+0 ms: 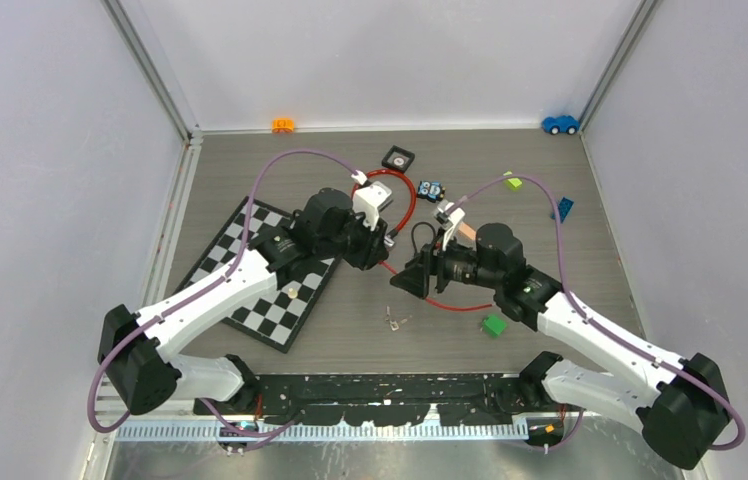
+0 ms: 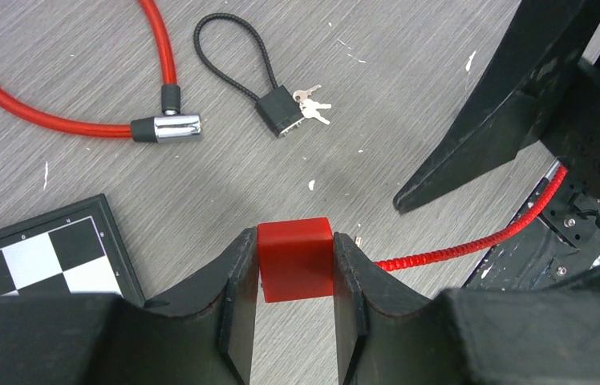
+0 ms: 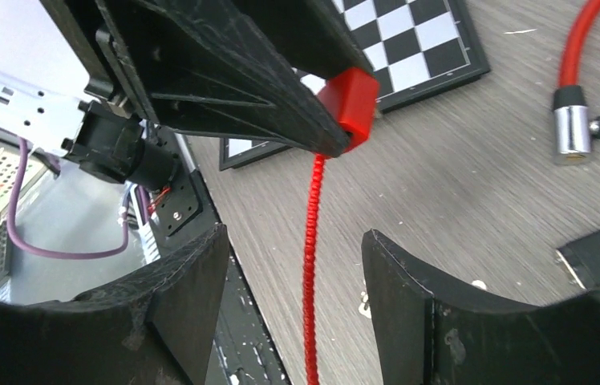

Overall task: Lock with the key
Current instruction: Pick up the lock from the center of the board, then lock the lock.

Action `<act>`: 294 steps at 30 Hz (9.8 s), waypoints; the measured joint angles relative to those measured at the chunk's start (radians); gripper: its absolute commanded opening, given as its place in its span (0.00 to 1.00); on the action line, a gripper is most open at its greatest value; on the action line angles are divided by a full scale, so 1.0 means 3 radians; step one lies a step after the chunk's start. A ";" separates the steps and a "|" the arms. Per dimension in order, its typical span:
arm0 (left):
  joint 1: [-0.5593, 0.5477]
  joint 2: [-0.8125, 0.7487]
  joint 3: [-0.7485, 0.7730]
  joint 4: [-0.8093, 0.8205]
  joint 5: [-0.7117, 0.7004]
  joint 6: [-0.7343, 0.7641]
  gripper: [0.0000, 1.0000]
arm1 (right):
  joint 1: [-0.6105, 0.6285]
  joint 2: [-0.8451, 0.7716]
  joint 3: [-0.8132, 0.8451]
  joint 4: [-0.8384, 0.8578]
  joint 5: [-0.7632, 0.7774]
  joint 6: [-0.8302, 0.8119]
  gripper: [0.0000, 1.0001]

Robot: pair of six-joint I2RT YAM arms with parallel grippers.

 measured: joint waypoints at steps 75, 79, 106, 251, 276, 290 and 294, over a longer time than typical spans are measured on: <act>0.0015 -0.1279 -0.0954 0.2906 0.0451 -0.2131 0.36 | 0.0690 -0.0300 0.0010 0.1987 0.0507 -0.0107 0.01; 0.0015 -0.1268 -0.0954 0.2945 0.0454 -0.2146 0.36 | 0.0748 -0.0278 0.0011 0.1984 0.0504 -0.0134 0.01; 0.0015 -0.2017 -0.0464 0.1554 0.0960 -0.0340 1.00 | 0.0782 -0.0632 0.1342 -0.0465 0.1050 -0.0544 0.01; -0.0483 -0.1049 0.0632 -0.2018 0.1199 0.1133 0.00 | 0.0781 0.0703 0.4013 -0.4504 0.0479 -0.1258 0.61; -0.0483 -0.1036 0.0598 -0.2079 0.1312 0.1199 0.00 | 0.0786 0.0263 0.2968 -0.4220 0.0318 -0.1522 0.01; -0.0482 -0.1642 -0.0484 -0.0487 0.1356 0.0295 0.00 | 0.0787 -0.0416 0.2154 -0.2782 0.0109 -0.1124 0.01; -0.0482 -0.1720 -0.0647 0.0132 0.1410 -0.0015 0.00 | 0.0787 -0.0538 0.1871 -0.1822 0.0076 -0.0774 0.01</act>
